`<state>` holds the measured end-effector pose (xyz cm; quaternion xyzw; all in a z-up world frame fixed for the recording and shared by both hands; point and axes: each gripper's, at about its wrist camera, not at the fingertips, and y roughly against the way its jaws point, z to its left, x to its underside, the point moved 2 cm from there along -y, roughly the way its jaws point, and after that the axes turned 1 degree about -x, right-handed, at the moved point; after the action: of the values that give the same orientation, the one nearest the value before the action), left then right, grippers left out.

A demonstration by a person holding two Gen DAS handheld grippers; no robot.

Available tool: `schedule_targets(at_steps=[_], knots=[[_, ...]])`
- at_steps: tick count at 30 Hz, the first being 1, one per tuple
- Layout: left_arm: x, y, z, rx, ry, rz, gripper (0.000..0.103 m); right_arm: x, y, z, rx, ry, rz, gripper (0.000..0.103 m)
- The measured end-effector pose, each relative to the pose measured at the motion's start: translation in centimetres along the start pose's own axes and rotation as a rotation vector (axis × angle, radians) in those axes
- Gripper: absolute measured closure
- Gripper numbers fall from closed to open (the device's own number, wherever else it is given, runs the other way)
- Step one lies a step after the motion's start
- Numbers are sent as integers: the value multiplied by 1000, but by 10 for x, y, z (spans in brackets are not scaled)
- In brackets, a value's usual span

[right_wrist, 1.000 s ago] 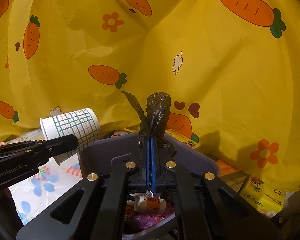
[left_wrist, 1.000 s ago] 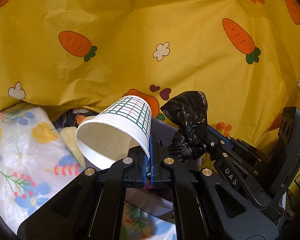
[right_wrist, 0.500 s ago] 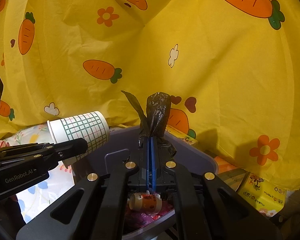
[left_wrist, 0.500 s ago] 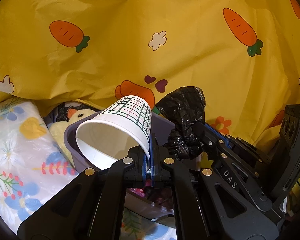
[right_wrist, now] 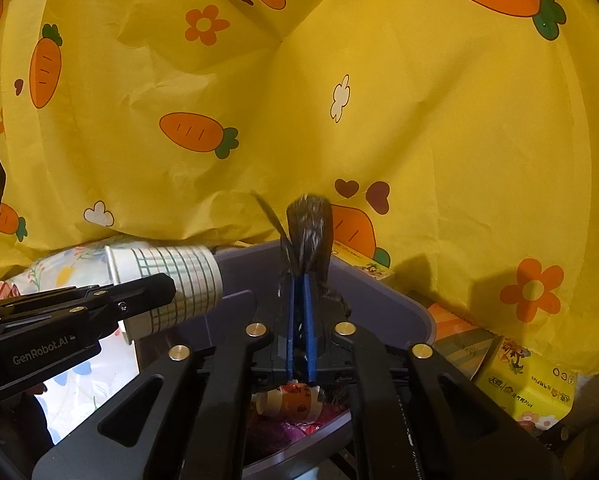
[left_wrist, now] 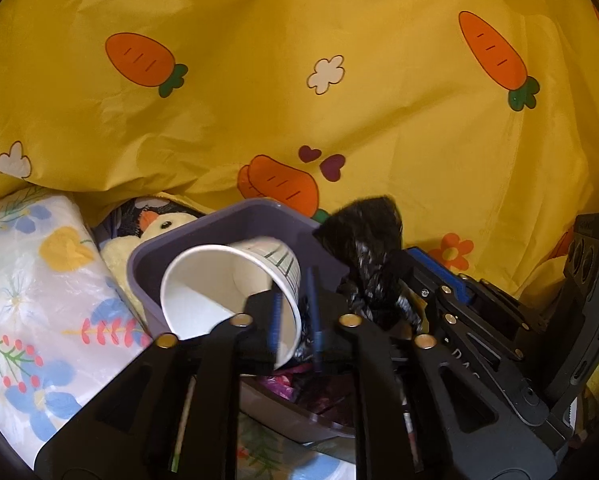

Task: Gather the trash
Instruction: 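Open both tools over the grey bin to drop cup and bag, then move both open tools back toward the sponge and wrapper on the bed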

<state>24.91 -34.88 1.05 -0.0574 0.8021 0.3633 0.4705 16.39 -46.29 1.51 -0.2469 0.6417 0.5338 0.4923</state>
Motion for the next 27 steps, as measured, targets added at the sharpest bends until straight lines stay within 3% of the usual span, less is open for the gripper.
schedule_targets(at_steps=[1,2,3,5,9,27], knots=[[0,3,3,-14,9,-12,57,1,0,-1,1,-5,-3,54],[1,6,7,-26,23,-29,40,1,0,-1,0,-7,-6,53],[0,10,12,-42,37,-48,32,2,-1,-1,5,-4,-2,52],[0,15,19,-63,61,-65,26,3,-2,-2,9,-5,5,47],[-1,23,26,-78,78,-71,22,5,-2,-1,10,-1,11,42],[15,58,31,-108,71,-85,21,9,18,7,0,3,-12,32]])
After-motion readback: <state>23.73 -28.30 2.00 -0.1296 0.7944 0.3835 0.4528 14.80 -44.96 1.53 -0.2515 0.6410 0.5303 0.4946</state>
